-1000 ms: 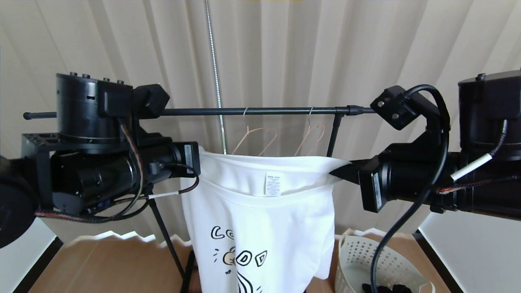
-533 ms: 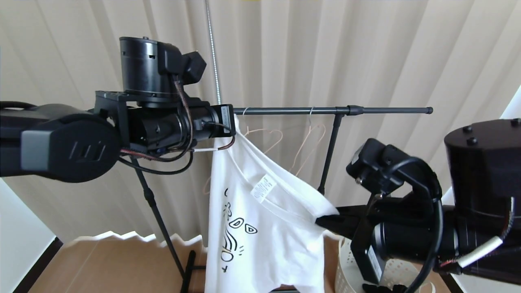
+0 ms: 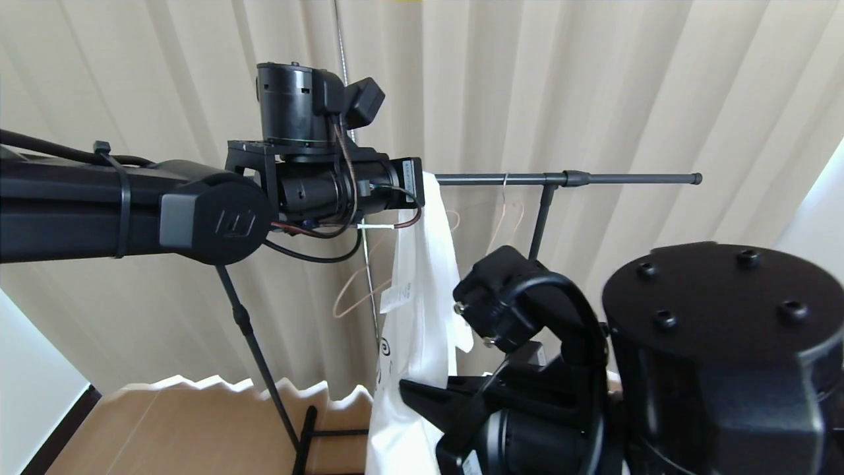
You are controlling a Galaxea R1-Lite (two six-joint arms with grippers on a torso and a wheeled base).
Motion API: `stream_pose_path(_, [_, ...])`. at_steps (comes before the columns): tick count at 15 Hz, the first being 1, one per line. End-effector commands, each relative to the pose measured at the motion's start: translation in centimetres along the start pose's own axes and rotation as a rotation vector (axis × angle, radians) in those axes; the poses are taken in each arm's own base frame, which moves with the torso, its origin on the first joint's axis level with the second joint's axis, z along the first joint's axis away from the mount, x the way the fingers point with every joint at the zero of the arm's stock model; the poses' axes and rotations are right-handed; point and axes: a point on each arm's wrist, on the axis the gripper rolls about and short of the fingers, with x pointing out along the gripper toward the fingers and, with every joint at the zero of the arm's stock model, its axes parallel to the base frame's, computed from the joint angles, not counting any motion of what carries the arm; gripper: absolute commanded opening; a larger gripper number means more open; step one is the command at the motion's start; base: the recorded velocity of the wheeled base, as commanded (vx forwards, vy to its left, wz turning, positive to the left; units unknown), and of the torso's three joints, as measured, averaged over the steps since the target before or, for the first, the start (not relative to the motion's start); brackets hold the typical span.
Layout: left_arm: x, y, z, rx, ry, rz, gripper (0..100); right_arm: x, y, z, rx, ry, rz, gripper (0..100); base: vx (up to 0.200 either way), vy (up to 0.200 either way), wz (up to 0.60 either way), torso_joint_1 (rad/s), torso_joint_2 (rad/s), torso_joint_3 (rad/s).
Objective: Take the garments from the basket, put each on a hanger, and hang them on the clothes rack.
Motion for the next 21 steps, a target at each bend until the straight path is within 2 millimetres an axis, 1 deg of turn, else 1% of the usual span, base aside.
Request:
stream_pose_path(1, [0.2,0.0,0.0,0.002,-0.010,-0.023,0,2.3,1.0,-0.9,-0.004,0.040,-0.015,0,0.000,0.000,0.00,0.000,0.00,0.000])
stream_pose_path(6, [0.1,0.0,-0.1,0.003,-0.009,-0.015,0,1.8,0.8,-1.0,-0.010,0.042,-0.029,0,0.000,0.000,0.00,0.000,0.00,0.000])
stream_pose_path(8, [-0.8,0.1,0.2,0.005,-0.009,-0.007,0,0.9,0.0,-1.2,-0.064,0.049,-0.044,0,0.000,0.000,0.00,0.000,0.00,0.000])
stream_pose_path(10, [-2.3,0.5,0.6,0.014,-0.005,0.050,0,0.0,-2.7,-1.6,-0.168,0.094,-0.119,0,0.000,0.000,0.00,0.000,0.00,0.000])
stream_pose_path(11, [-3.3,0.8,0.8,0.009,0.028,0.097,0,0.0,-4.1,-1.6,-0.195,0.107,-0.162,0,0.000,0.000,0.00,0.000,0.00,0.000])
stream_pose_path(12, [-4.4,0.7,1.0,0.008,0.052,0.133,0,0.3,-5.5,-1.4,-0.198,0.113,-0.213,0,0.000,0.000,0.00,0.000,0.00,0.000])
stream_pose_path(13, [-5.5,0.8,1.0,0.032,0.072,0.184,0,1.0,-7.1,-1.2,-0.193,0.117,-0.286,0,0.000,0.000,0.00,0.000,0.00,0.000])
stream_pose_path(15, [-6.8,1.4,0.2,0.139,0.109,0.285,0,2.4,-9.0,-0.5,-0.165,0.089,-0.368,0,0.000,0.000,0.00,0.000,0.00,0.000])
stream_pose_path(16, [-7.5,1.7,-1.1,0.222,0.162,0.347,0,3.8,-10.4,0.1,-0.137,0.057,-0.409,0,0.000,0.000,0.00,0.000,0.00,0.000])
stream_pose_path(17, [-7.7,1.7,-1.5,0.238,0.176,0.354,0,4.2,-10.9,0.3,-0.130,0.047,-0.426,0,0.000,0.000,0.00,0.000,0.00,0.000])
stream_pose_path(18, [-8.2,1.7,-2.7,0.269,0.221,0.354,0,5.5,-12.4,0.8,-0.106,0.021,-0.486,0,0.000,0.000,0.00,0.000,0.00,0.000])
stream_pose_path(19, [-8.4,1.6,-3.3,0.276,0.242,0.351,0,6.5,-13.2,1.4,-0.090,-0.005,-0.525,0,0.000,0.000,0.00,0.000,0.00,0.000])
stream_pose_path(20, [-8.3,1.1,-4.3,0.281,0.279,0.336,0,8.4,-13.9,2.1,-0.028,-0.077,-0.549,0,0.000,0.000,0.00,0.000,0.00,0.000])
stream_pose_path(21, [-8.5,0.9,-5.3,0.283,0.312,0.328,0,9.6,-14.1,2.6,0.032,-0.133,-0.578,0,0.000,0.000,0.00,0.000,0.00,0.000])
